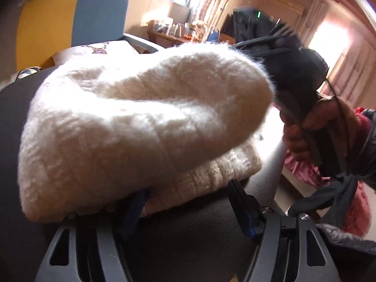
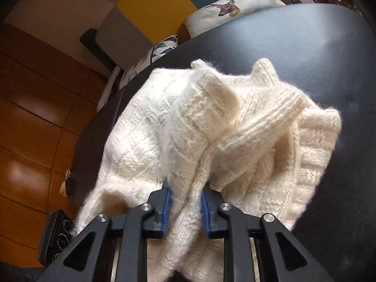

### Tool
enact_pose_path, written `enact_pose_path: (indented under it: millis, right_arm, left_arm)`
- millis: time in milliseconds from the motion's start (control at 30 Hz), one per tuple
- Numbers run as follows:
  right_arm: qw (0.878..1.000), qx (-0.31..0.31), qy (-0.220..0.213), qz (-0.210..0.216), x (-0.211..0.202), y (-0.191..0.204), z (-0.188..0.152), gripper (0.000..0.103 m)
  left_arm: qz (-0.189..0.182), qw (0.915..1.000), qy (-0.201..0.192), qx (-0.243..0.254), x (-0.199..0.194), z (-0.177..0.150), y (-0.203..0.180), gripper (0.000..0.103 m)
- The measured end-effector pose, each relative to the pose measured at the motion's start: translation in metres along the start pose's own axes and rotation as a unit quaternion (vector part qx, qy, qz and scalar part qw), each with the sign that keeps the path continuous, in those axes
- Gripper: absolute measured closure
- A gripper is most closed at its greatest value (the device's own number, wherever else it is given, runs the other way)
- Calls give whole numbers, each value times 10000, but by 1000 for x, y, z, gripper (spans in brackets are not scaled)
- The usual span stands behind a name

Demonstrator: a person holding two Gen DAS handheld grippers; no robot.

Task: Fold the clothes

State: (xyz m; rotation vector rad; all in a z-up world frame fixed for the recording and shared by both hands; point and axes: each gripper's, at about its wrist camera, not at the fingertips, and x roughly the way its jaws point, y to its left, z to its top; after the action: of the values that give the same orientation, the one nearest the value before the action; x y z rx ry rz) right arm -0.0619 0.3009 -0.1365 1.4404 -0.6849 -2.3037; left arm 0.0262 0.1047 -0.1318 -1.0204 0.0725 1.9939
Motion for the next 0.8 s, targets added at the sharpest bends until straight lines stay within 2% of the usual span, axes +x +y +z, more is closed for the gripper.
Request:
enact_pose_path:
  millis: [33,133,200,233,333,367,433,500,567,633,733,800]
  right_arm:
    - [9999,-89,-101,23,-8,6,1,87]
    - [9956,-412,-808,254,-53,30,19,88]
    - [9917,-745,-1051,39,-75,42,21,88]
    - [9921,-735,-992,-204,-98,32,9,88]
    - [9952,-324,-220,-901,-44,-14,14,88]
    - [9948,-204,6,-1001,-39,-35,-7,88]
    - [9974,135,-144,-699,-41,-57,-22,88]
    - [9977,435,-400,-329,-48,-69,-28,87]
    - [9978,462,-443,-145,-50,-70,-34,81]
    - [9972,498,-563,-35,-58,-70,-39,79]
    - [9953,530,-784,189,-79,-66,-50,76]
    - [9940,482,-915,367,-98,-61,-59,75]
  left_arm:
    - [-1,10000,68,36,2,1,-2,29]
    - [160,9991,267,292,7,2,-8,25]
    - [211,9984,312,414,9,1,-11,21]
    - [209,9983,308,451,9,0,-11,20]
    - [142,9982,246,538,8,-1,-13,19]
    - [72,9983,239,528,5,-1,-11,19]
    - [-112,9986,222,468,-1,-3,-7,19]
    - [-621,9978,195,106,-18,-3,3,19]
    - [-1147,9927,125,-355,-38,1,19,19]
    - [-1357,9873,-189,-808,-63,7,39,19]
    - [-1637,9731,-660,-1478,-98,17,69,19]
    - [-1478,9679,-937,-1805,-107,27,85,18]
